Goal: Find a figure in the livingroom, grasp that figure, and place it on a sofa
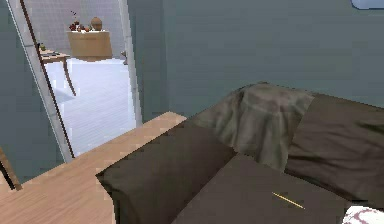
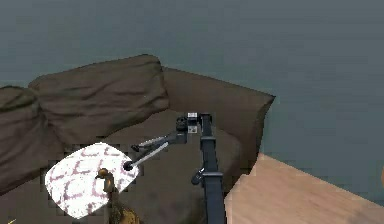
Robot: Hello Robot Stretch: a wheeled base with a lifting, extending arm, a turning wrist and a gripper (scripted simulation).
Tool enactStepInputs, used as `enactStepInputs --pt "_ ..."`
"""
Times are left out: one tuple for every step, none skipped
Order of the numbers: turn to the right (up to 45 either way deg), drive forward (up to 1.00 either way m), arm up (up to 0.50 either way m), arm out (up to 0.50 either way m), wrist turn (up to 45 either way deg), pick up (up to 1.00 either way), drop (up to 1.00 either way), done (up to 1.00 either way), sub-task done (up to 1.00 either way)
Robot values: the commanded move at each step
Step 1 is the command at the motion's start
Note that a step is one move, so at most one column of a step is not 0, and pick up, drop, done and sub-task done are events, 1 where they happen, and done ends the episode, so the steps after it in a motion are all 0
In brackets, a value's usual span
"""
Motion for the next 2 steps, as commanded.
enactStepInputs --pt "0.0 0.0 0.0 -0.08 0.0 0.0 0.0 0.0 0.0" --pt "0.0 0.0 0.0 0.0 0.0 0.0 0.0 1.0 0.0"
